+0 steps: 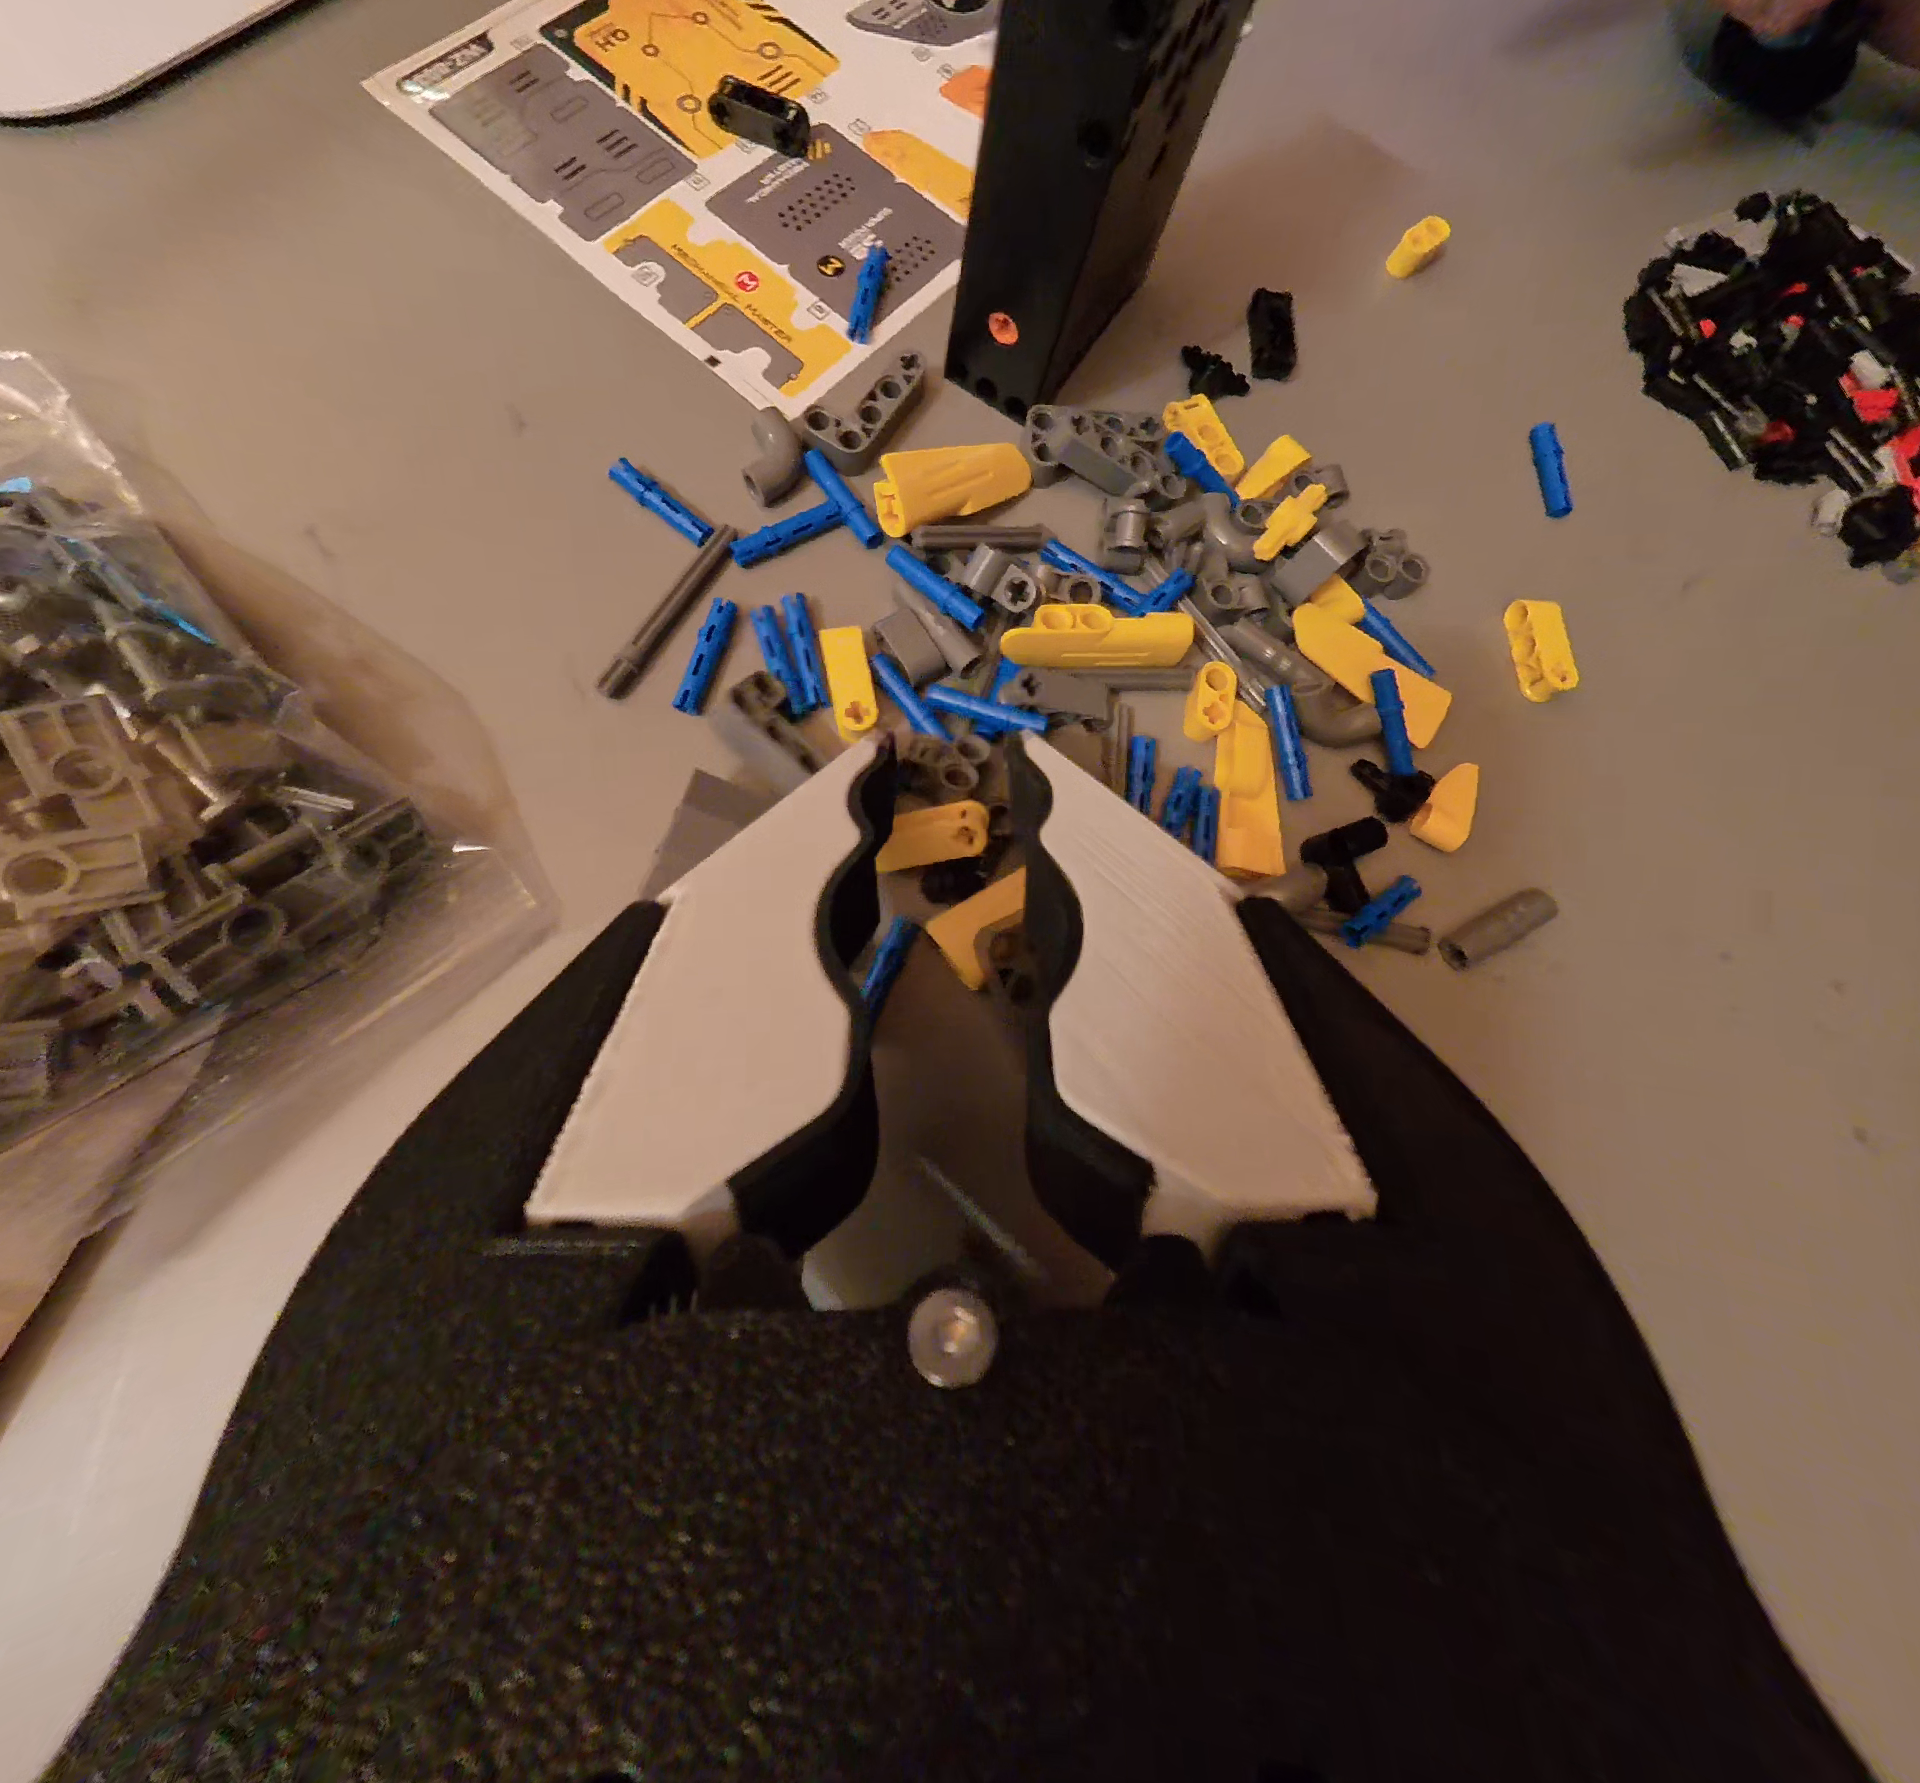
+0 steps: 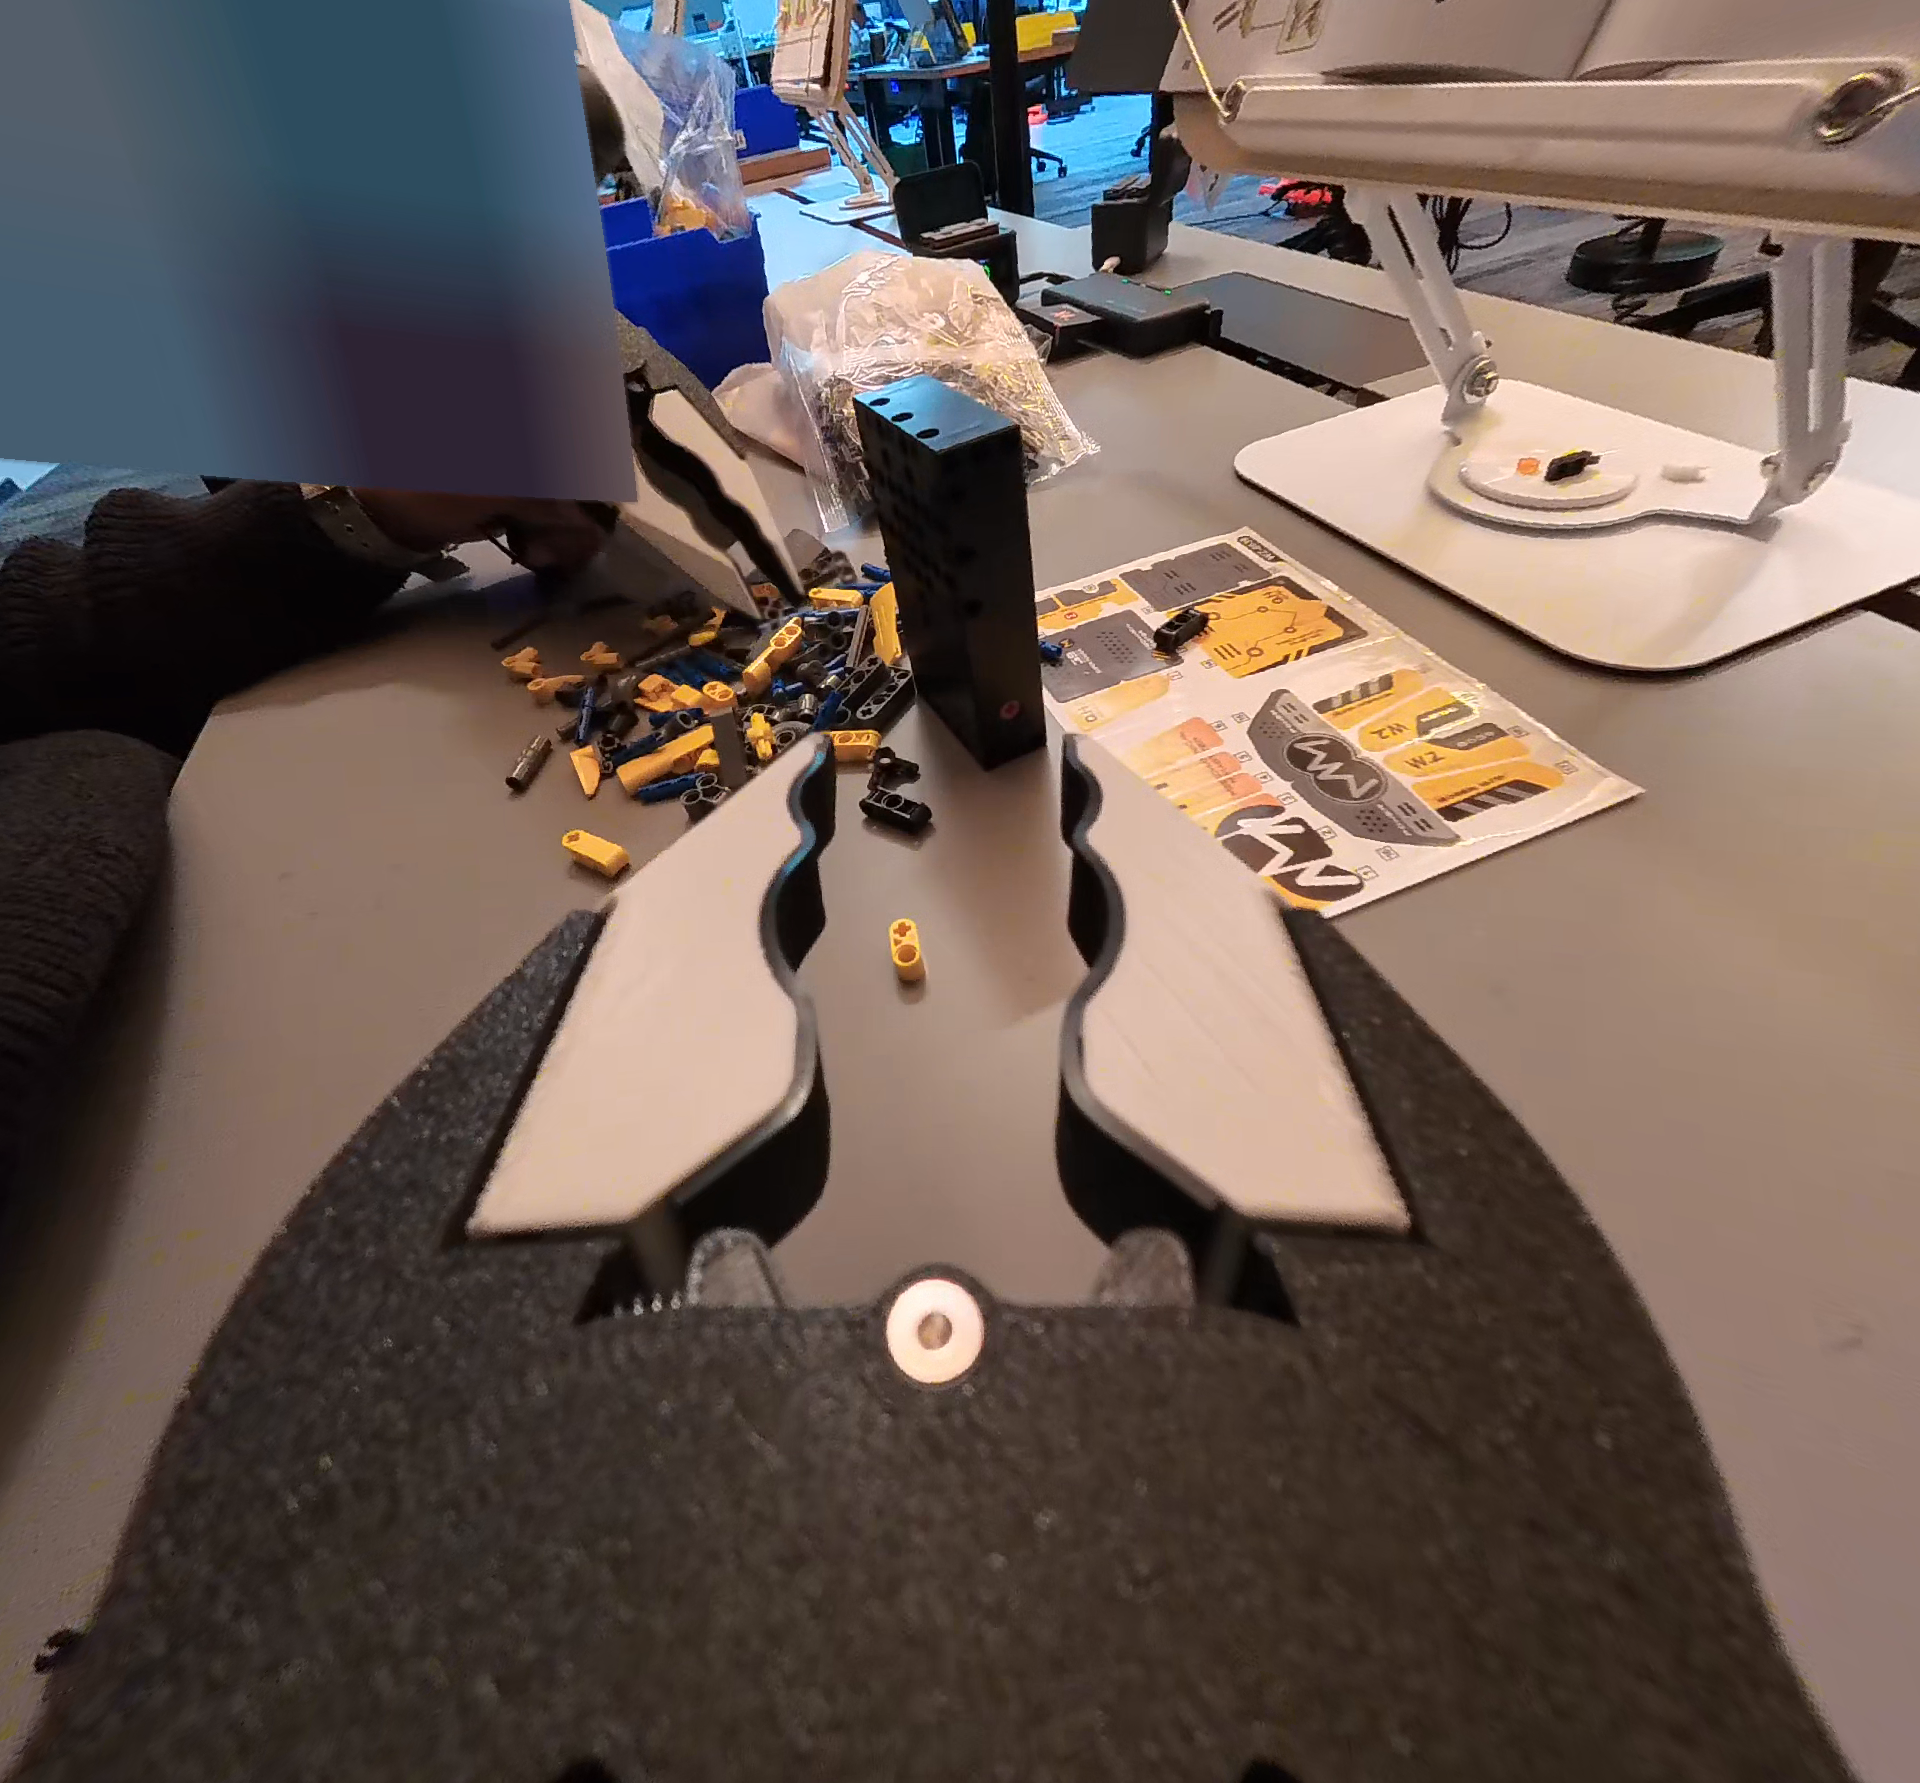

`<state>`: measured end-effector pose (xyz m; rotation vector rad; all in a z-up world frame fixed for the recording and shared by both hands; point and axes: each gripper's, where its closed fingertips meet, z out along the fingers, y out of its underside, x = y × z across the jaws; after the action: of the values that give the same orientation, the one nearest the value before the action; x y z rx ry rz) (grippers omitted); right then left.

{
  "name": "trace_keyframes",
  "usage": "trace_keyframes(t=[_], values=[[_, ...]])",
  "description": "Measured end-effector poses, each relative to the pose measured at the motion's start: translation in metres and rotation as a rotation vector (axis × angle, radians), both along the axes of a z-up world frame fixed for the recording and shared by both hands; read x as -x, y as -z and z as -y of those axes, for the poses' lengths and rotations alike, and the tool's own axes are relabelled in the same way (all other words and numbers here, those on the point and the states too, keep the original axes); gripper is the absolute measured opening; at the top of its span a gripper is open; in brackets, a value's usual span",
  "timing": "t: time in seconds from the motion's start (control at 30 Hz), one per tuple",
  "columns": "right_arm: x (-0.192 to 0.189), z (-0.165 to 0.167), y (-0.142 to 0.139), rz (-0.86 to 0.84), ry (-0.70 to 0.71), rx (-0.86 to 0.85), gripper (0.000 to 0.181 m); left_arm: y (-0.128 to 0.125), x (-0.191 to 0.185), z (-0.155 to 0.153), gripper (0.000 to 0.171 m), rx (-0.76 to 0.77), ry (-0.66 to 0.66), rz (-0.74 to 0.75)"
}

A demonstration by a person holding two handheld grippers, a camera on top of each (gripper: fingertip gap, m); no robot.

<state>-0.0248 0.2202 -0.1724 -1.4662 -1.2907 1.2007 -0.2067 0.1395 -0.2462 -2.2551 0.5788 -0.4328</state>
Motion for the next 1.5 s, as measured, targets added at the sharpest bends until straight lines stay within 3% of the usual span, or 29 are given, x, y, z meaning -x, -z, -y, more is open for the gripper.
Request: trace_keyframes(t=[0.37,0.93,1.5], values=[[0.000,-0.002,0.001,0.006,0.012,0.003,0.042,-0.001,-0.014,0.010,0.019,-0.036,0.104,-0.042],[0.001,-0.001,0.004,0.021,0.012,-0.002,0.043,-0.002,-0.015,0.011,0.008,-0.037,0.112,-0.033],[0.002,-0.001,0.005,0.033,0.010,-0.011,0.043,-0.001,-0.013,0.009,0.008,-0.032,0.096,-0.029]])
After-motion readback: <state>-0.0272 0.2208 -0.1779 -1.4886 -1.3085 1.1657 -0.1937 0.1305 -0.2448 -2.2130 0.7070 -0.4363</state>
